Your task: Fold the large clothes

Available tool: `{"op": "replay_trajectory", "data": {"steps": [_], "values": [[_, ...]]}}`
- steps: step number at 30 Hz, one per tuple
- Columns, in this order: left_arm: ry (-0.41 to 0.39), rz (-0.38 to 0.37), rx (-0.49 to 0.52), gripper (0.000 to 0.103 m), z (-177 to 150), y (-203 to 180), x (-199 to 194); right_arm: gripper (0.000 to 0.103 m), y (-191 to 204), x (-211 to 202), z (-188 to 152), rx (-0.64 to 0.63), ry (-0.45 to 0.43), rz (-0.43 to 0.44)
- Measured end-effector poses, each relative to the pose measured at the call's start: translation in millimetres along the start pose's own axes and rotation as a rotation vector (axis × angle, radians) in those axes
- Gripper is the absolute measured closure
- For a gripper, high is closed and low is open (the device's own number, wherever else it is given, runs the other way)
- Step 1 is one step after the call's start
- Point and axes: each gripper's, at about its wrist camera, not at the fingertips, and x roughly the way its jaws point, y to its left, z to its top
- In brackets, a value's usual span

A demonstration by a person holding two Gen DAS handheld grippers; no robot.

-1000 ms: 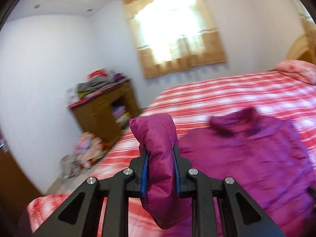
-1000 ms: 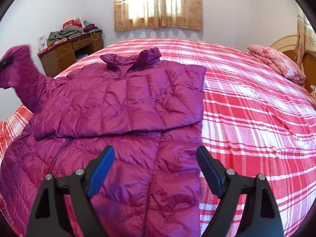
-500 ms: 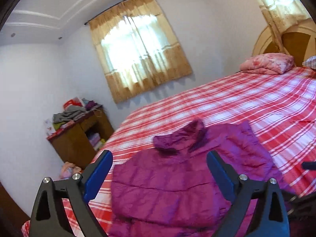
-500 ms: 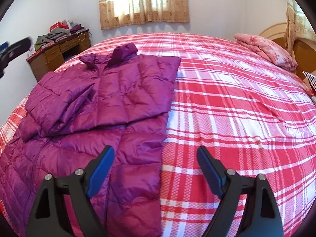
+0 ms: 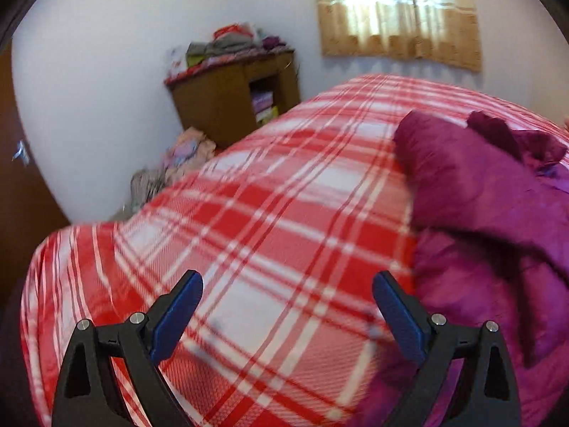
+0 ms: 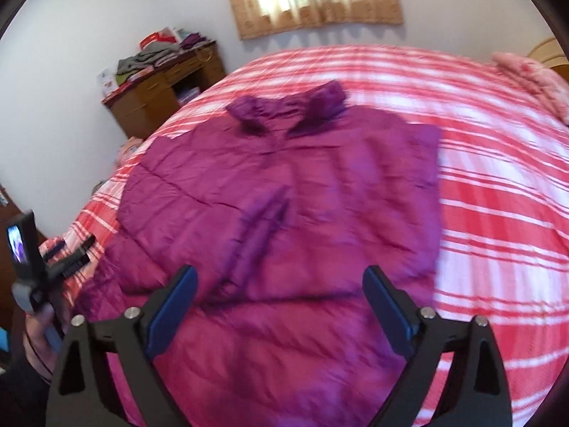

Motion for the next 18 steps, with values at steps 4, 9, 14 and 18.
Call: {"op": "replay_trajectory", "data": {"steps": [4,9,14,18], "values": [[-0.037,0.019,0.019,0.006,-3,-9,-3,0.021,13,37,8,0.024,0.053,0.043],[-0.049,0.043,0.054,0.006,-5,-19,-6,0.081,22,50,3,0.027,0.057,0.063],[-0.033,0.053,0.057,0.006,-5,-18,-2,0.085,-6,16,-1,0.076,-0.038,-0.004],[-0.021,0.046,0.091,0.006,-4,-24,-2,0.078,-31,15,-10,0.125,-0.002,-0.018]]}}
